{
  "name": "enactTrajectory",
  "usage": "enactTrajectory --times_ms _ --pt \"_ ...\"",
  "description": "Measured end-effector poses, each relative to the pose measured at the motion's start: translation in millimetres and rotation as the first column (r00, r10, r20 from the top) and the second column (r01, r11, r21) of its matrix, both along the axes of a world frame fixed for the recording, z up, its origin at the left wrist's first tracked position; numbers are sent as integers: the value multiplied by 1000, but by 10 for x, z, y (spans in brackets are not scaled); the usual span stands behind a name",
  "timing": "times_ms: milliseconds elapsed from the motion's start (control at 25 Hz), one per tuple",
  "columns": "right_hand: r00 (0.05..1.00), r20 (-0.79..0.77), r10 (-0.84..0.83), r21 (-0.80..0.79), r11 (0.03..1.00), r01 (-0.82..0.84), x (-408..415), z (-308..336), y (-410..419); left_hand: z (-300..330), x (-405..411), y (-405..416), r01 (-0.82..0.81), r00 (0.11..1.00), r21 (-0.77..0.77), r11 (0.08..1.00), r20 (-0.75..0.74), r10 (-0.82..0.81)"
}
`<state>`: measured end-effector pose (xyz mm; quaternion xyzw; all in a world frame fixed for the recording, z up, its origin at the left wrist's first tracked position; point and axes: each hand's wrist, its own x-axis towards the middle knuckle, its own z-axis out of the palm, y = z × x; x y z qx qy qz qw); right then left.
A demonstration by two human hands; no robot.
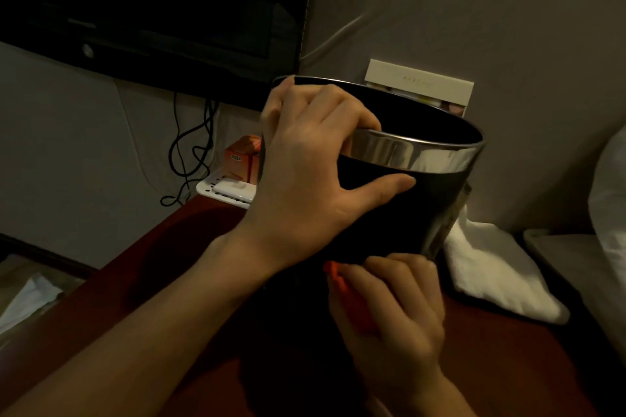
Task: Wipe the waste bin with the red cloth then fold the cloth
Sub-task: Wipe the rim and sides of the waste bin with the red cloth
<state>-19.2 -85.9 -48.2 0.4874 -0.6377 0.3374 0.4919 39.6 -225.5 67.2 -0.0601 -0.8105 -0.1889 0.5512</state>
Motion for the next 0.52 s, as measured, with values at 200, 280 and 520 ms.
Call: enactTrajectory --times_ms 200,280,520 --pt "994 81 -76 -153 984 88 -79 317 194 25 -1 -28 48 999 32 998 5 -48" --pt "996 54 -69 -101 992 74 -33 208 102 17 -3 -31 38 999 31 999 0 -38" --pt "998 -13 -69 -3 998 69 -4 179 93 27 11 -44 60 998 37 998 7 -60"
